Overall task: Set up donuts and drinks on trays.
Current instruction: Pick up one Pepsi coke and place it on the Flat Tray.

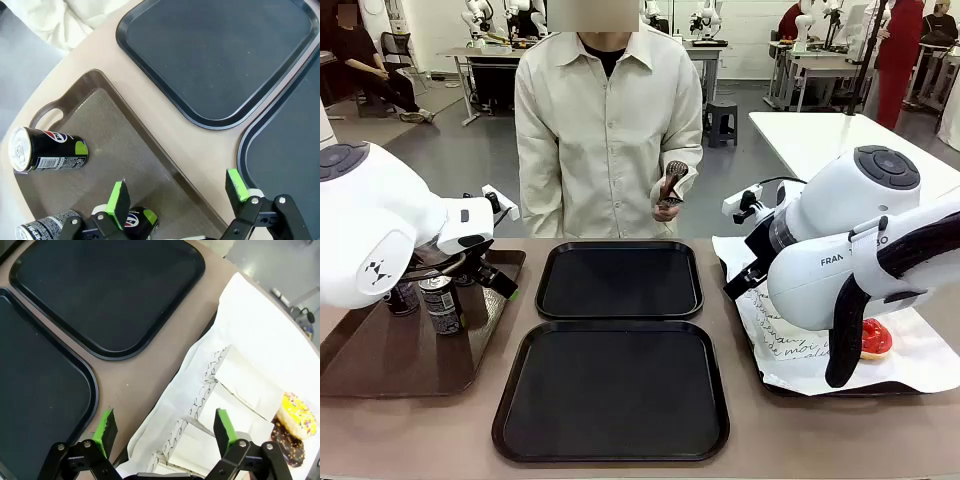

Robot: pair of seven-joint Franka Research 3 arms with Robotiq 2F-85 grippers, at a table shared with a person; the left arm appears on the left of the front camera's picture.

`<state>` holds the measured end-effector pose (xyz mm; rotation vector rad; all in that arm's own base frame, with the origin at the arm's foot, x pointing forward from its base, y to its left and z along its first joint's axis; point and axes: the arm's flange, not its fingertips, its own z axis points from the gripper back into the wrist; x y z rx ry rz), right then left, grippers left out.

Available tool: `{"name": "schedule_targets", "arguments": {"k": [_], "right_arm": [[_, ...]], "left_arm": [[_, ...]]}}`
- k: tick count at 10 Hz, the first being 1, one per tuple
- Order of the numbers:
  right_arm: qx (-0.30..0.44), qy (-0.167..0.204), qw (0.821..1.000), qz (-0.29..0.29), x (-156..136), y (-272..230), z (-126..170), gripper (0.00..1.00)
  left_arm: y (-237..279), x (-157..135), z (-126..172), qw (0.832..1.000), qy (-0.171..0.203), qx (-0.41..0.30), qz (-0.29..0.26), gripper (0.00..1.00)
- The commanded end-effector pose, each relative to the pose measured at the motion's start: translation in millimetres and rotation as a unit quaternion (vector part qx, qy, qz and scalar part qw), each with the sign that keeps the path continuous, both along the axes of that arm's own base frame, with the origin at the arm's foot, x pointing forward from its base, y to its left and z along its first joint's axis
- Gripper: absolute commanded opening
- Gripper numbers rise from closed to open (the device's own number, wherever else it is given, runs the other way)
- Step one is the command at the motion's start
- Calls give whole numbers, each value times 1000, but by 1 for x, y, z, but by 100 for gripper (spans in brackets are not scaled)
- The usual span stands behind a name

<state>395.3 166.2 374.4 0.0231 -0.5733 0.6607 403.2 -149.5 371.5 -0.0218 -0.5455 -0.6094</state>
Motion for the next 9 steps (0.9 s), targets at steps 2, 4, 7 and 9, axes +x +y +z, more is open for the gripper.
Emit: {"name": "schedule_targets", "arguments": {"k": [2, 4, 7, 9], "right_arm": [[0, 0, 1000, 0, 0, 0, 0, 100], [0, 0, 1000, 0, 0, 0, 0, 100], [0, 0, 1000, 0, 0, 0, 0, 100], [0, 0, 1000, 0, 0, 0, 0, 100]], "left_arm": [[0, 0, 0, 1000, 0, 0, 0, 100], [0, 0, 0, 1000, 0, 0, 0, 100], [0, 0, 0, 1000, 0, 0, 0, 100], [0, 0, 0, 1000, 0, 0, 0, 100]]}}
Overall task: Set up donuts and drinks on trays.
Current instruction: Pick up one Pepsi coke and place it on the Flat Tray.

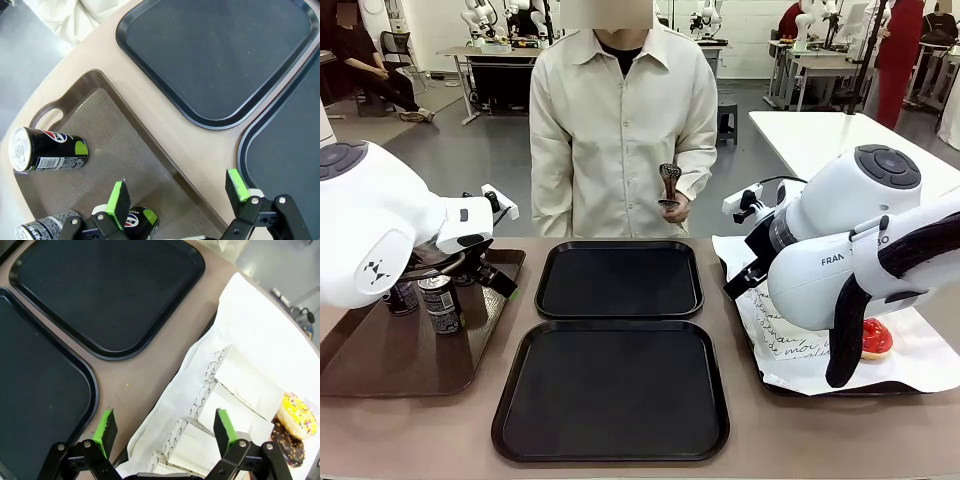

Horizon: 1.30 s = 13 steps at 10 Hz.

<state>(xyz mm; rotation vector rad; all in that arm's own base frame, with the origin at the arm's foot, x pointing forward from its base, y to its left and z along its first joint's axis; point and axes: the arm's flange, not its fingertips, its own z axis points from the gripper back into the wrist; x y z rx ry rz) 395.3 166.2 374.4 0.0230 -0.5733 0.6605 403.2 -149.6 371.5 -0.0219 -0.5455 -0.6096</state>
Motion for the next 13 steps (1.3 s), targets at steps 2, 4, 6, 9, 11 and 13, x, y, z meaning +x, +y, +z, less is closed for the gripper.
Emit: {"name": "schedule_targets", "arguments": {"k": [2, 4, 6, 9, 11, 13], "right_arm": [[0, 0, 1000, 0, 0, 0, 0, 100], [0, 0, 1000, 0, 0, 0, 0, 100], [-14, -4, 1000, -14, -14, 0, 16, 100], [-96, 28, 995, 11, -92, -15, 44, 100], [-121, 28, 991, 49, -166, -27, 48, 100], [-129, 20, 988, 81, -216, -38, 35, 100]], "left_arm": [[0, 0, 0, 1000, 0, 0, 0, 100], [0, 0, 0, 1000, 0, 0, 0, 100], [1, -10, 17, 1000, -1, 25, -9, 100], [18, -68, 58, 996, 37, 52, -69, 100], [35, -111, 67, 989, 59, 78, -112, 100], [52, -143, 63, 987, 49, 110, -108, 100]]}}
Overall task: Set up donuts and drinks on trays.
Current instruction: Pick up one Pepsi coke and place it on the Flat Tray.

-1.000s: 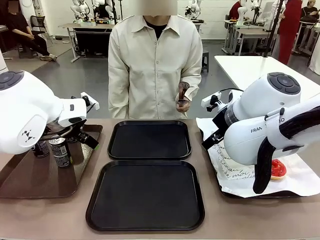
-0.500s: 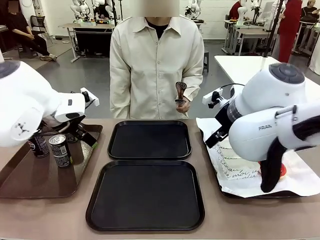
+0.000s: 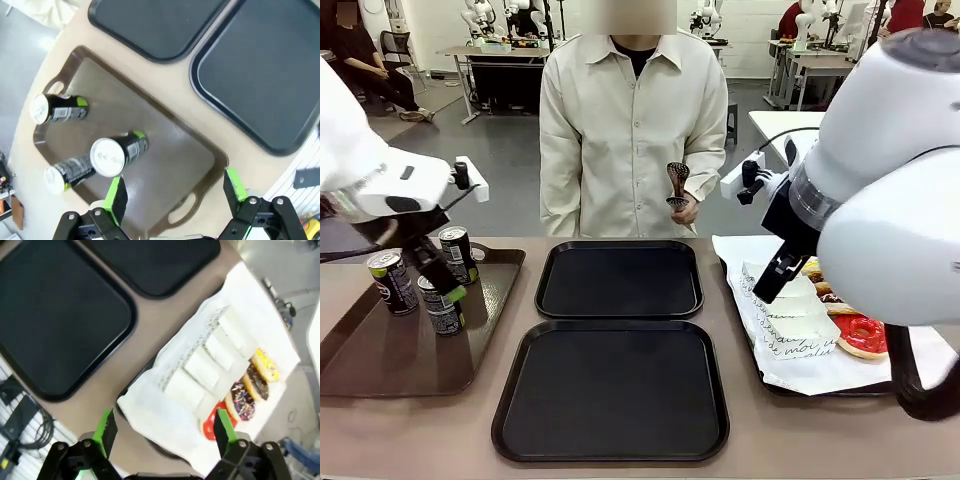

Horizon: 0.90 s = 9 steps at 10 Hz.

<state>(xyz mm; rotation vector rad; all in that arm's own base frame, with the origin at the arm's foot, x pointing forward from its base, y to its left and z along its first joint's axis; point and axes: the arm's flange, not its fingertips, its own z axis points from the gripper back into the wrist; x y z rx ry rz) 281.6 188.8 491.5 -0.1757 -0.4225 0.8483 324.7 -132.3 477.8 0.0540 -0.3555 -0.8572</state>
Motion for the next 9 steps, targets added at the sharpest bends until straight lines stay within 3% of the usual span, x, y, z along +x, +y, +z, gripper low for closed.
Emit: {"name": "schedule_targets", "arguments": {"k": [1, 2, 4, 5, 6, 7, 9], "right_arm": [[7, -14, 1000, 15, -100, -68, -90, 100], [0, 0, 1000, 0, 0, 0, 0, 100], [0, 0, 1000, 0, 0, 0, 0, 100], [-1, -3, 1000, 9, -16, 1, 12, 100], [111, 44, 993, -1, -8, -28, -2, 100], [205, 71, 976, -8, -10, -55, -6, 100], [336, 114, 935, -11, -24, -105, -10, 100]], "left_arm": [[37, -75, -51, 1000, -25, 12, -2, 100], [0, 0, 0, 1000, 0, 0, 0, 100], [0, 0, 0, 1000, 0, 0, 0, 100], [4, -8, 10, 1000, -2, 5, 0, 100], [21, -4, 10, 991, 57, -110, 53, 100], [38, -4, 20, 973, 95, -200, 69, 100], [78, -6, 42, 933, 148, -317, 86, 100]]}}
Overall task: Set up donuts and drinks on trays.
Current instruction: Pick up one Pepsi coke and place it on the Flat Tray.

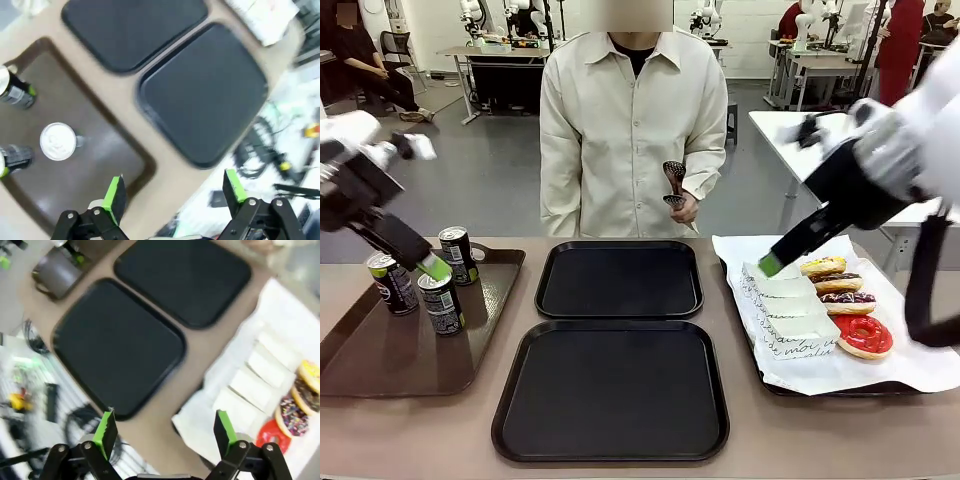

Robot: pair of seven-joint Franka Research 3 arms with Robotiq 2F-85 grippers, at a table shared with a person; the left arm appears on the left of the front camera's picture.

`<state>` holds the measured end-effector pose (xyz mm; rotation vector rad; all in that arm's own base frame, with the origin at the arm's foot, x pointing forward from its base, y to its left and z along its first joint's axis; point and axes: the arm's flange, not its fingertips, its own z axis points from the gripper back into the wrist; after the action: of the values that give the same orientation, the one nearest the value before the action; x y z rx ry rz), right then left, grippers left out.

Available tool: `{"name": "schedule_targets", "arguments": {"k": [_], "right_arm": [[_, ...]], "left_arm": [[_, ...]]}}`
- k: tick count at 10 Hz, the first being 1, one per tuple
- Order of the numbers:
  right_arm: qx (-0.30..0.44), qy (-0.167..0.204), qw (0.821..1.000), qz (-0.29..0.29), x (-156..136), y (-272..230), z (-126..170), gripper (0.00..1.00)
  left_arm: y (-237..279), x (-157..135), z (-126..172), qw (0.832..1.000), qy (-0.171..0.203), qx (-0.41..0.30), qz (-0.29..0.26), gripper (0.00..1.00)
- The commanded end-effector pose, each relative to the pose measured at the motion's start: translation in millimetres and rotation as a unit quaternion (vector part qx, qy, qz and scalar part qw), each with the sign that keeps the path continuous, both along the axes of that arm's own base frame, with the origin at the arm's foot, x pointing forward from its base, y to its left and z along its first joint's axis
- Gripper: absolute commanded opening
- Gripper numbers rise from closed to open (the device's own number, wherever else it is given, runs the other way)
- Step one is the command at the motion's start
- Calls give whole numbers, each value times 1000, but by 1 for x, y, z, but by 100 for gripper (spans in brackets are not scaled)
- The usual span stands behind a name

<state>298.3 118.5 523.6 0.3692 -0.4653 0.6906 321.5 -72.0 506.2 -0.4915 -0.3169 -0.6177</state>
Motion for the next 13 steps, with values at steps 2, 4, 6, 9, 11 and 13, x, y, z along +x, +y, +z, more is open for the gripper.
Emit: {"name": "schedule_targets", "arguments": {"k": [2, 4, 6, 9, 11, 13], "right_arm": [[164, 58, 985, -5, -52, -90, -50, 100], [222, 91, 968, -72, -58, -157, -69, 100], [262, 114, 948, -139, -65, -214, -93, 100], [283, 130, 930, -194, -72, -264, -112, 100], [284, 156, 920, -220, -79, -285, -126, 100], [289, 171, 913, -232, -83, -294, -139, 100]], "left_arm": [[72, 2, 26, 984, 66, -159, 41, 100], [124, 6, 23, 970, 86, -215, 75, 100], [170, 14, 7, 952, 105, -262, 121, 100], [223, 16, -30, 921, 130, -328, 164, 100], [249, 10, -47, 911, 141, -332, 199, 100], [269, 4, -60, 909, 153, -325, 212, 100]]}}
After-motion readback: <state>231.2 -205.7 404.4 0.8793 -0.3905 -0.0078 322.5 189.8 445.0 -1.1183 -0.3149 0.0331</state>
